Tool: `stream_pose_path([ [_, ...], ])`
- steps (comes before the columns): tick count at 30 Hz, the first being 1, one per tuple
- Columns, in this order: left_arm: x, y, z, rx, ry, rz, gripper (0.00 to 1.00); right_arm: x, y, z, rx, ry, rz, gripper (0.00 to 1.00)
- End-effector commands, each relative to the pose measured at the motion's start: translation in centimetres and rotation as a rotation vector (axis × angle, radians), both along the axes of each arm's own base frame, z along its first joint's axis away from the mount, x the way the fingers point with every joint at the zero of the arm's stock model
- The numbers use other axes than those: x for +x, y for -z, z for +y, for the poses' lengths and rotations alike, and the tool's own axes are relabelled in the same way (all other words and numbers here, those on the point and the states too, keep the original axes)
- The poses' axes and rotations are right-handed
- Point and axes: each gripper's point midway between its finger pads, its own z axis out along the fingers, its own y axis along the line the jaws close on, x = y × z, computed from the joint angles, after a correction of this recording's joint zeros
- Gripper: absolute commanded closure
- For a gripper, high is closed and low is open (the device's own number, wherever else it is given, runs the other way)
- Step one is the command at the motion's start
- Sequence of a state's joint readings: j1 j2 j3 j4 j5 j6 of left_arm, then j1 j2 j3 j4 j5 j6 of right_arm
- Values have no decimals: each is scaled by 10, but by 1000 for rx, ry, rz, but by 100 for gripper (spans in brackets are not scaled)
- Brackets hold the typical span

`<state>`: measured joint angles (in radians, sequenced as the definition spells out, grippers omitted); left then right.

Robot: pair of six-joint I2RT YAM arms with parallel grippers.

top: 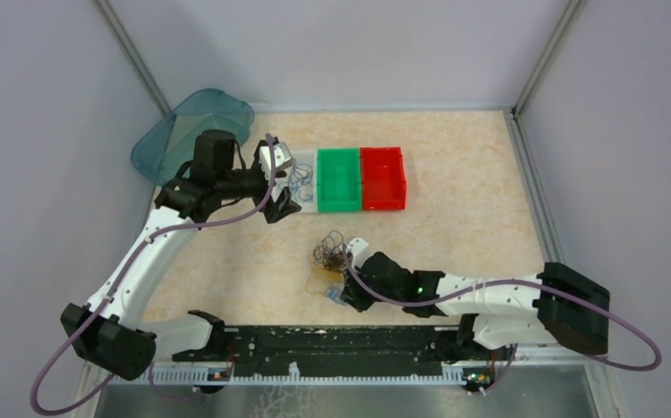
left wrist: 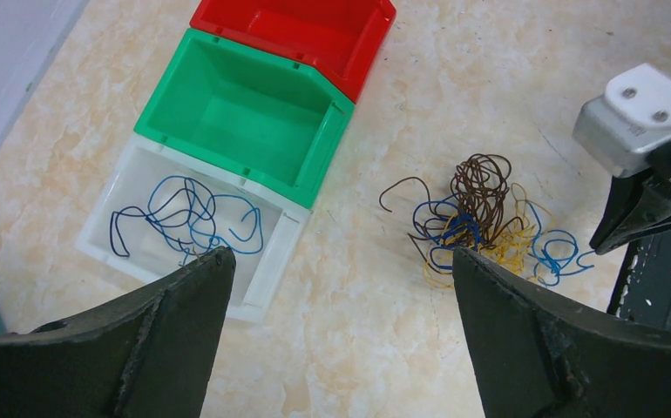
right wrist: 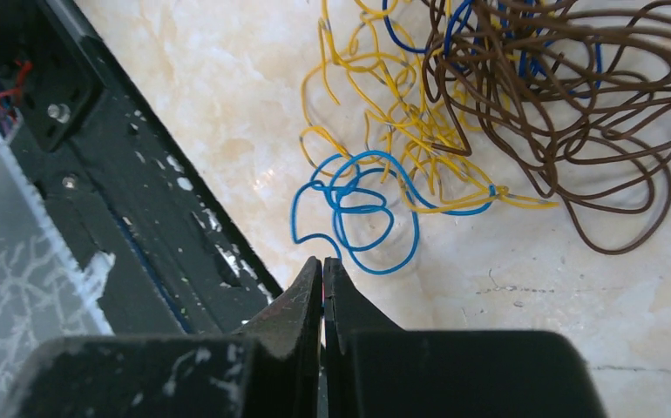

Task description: Untangle the cables

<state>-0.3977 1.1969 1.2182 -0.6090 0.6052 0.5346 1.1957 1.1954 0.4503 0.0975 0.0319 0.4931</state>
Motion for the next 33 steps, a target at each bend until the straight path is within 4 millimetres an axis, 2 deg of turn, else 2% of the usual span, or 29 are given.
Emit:
stream_pose_path([
  [1, -4, -6, -1, -14, 18, -20, 0, 9, -64, 13, 137, 18, -77, 100],
  [9, -26, -12, -6, -33, 118, -11, 0, 20, -185, 4, 350, 59, -241, 100],
  [13, -53, -12, -10, -54, 237, 14, 0, 29, -243, -3, 488, 116, -328, 100],
  [16, -76, -12, -14, -87, 325, 61, 0, 35, -275, -4, 551, 145, -374, 100],
  [21, -101, -26, -19, -156, 424, 82, 0, 38, -318, 12, 646, 128, -421, 100],
  [24, -108, -37, -23, -189, 457, 84, 0, 39, -334, 29, 679, 92, -426, 100],
  [30, -114, -48, -23, -193, 480, 55, 1, 40, -349, 59, 708, 33, -422, 100],
  [33, -114, -47, -21, -181, 474, 35, 6, 40, -351, 69, 724, 12, -414, 100],
])
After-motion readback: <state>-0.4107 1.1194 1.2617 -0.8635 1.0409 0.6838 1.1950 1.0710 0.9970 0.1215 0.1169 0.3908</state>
